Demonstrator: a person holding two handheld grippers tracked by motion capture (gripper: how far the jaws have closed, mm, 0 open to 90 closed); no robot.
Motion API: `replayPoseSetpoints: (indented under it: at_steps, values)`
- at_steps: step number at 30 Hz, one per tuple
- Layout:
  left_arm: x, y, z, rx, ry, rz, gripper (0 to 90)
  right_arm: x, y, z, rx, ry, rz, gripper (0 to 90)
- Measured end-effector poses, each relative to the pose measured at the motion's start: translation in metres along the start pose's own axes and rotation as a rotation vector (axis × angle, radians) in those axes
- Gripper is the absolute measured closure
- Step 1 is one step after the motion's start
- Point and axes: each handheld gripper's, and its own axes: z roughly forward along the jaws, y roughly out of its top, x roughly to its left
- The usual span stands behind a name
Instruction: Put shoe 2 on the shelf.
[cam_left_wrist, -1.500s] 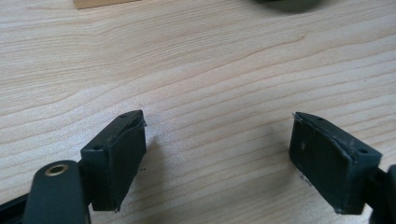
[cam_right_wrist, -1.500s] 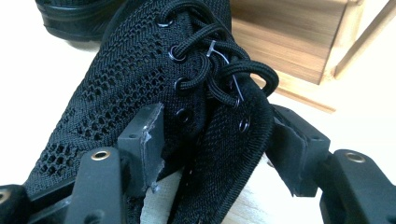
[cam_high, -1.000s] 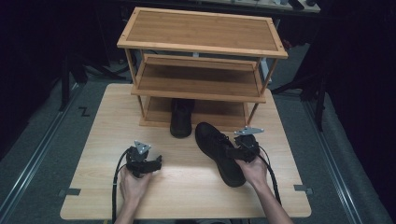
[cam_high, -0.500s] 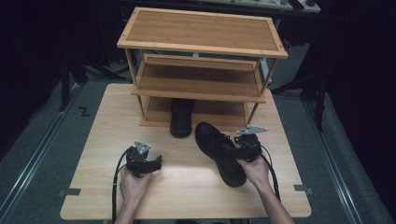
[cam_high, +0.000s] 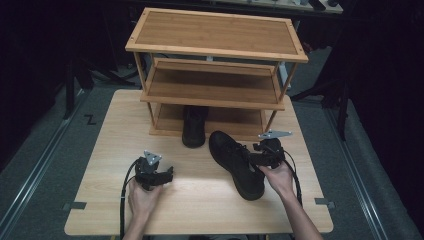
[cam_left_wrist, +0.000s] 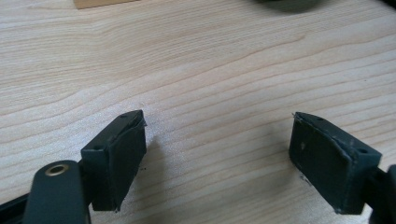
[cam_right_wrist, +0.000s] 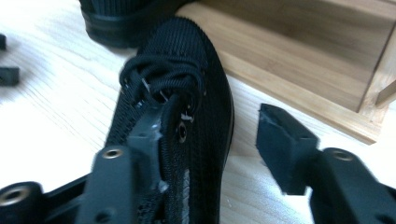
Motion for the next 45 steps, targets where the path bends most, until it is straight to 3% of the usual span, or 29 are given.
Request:
replayPoseSetpoints:
  at_steps: [8, 11, 15, 16, 19, 25, 30, 34, 39, 45]
  values:
    - [0.0, 0.0, 0.0, 0.0, 0.002, -0.002, 19.2, -0.001, -0.001, 0.015, 0.046, 0.074, -0.043, 65.3]
    - [0.0, 0.0, 0.0, 0.0, 0.002, -0.002, 19.2, -0.003, -0.002, 0.017, 0.07, 0.108, -0.007, 70.5]
    - [0.0, 0.0, 0.0, -0.001, 0.002, -0.002, 19.2, -0.003, -0.001, 0.022, 0.085, 0.107, -0.011, 78.6]
    - [0.0, 0.0, 0.0, -0.001, 0.002, -0.002, 19.3, -0.002, -0.002, 0.024, 0.092, 0.086, -0.011, 81.2]
    - [0.0, 0.0, 0.0, -0.001, 0.003, -0.003, 19.5, -0.003, -0.002, 0.026, 0.099, 0.095, 0.015, 86.5]
    - [0.0, 0.0, 0.0, -0.001, 0.002, -0.003, 19.7, -0.005, -0.002, 0.022, 0.086, 0.088, 0.072, 87.5]
    - [0.0, 0.0, 0.0, -0.001, 0.002, -0.004, 19.7, -0.005, -0.001, 0.016, 0.052, 0.112, 0.11, 87.6]
    - [0.0, 0.0, 0.0, -0.001, 0.002, -0.003, 19.8, -0.006, 0.003, 0.012, 0.025, 0.082, 0.125, 87.6]
    - [0.0, 0.0, 0.0, -0.001, 0.002, -0.004, 19.8, -0.015, 0.005, 0.011, -0.001, 0.061, 0.192, 87.6]
    - [0.0, 0.0, 0.0, -0.001, 0.002, -0.004, 19.8, -0.021, 0.014, 0.014, -0.011, 0.014, 0.23, 87.5]
